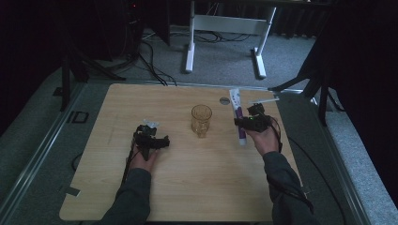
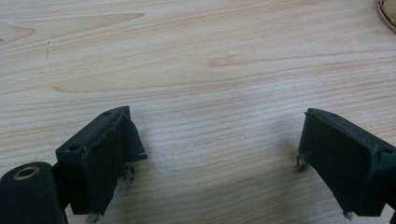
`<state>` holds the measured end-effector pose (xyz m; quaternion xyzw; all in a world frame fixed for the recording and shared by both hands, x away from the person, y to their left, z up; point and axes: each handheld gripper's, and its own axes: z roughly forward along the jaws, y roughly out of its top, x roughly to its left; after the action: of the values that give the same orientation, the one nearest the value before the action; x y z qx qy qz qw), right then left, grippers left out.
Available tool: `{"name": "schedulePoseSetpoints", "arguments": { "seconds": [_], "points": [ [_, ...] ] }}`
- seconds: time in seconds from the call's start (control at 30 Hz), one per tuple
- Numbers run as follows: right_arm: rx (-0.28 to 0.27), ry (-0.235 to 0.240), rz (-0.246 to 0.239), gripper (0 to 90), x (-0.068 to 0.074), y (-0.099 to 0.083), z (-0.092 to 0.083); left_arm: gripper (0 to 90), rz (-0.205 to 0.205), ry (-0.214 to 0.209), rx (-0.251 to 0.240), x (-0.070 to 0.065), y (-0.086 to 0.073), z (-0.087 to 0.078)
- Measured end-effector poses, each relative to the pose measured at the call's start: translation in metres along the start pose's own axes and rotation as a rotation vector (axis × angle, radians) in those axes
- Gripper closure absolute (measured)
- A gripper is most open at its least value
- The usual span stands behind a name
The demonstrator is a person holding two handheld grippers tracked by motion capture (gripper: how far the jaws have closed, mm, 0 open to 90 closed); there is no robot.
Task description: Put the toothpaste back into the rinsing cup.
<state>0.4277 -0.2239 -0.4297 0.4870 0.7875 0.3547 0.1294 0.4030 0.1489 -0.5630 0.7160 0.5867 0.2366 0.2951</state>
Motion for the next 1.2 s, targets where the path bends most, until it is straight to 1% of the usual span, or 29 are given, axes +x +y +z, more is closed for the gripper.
{"name": "schedulePoseSetpoints", "arguments": {
  "seconds": [0.17,0.33,0.6,0.87,1.03,1.07,1.2],
  "points": [
    [-0.019,0.0,-0.004,70.6,0.001,0.003,0.001,10.2,0.0,0.0,0.0,0.0,0.0,0.0],
    [-0.037,0.002,0.006,70.6,0.001,0.006,0.001,10.2,0.0,0.0,0.0,0.0,0.0,0.0],
    [-0.049,0.004,0.006,70.6,0.002,0.008,0.0,10.2,0.0,0.0,0.0,0.0,0.0,0.0],
    [-0.068,0.008,0.016,70.6,-0.001,0.011,-0.002,10.2,0.0,0.0,0.0,0.0,0.0,0.0],
    [-0.077,0.01,0.013,70.6,-0.001,0.012,-0.001,10.2,0.001,0.0,0.0,0.0,0.0,0.0],
    [-0.087,0.012,0.013,70.6,0.0,0.013,-0.001,10.1,0.0,0.0,0.0,0.0,0.0,0.0],
    [-0.097,0.016,0.011,70.6,0.001,0.015,-0.001,10.2,0.0,0.0,0.0,0.0,0.0,0.0]
  ]
}}
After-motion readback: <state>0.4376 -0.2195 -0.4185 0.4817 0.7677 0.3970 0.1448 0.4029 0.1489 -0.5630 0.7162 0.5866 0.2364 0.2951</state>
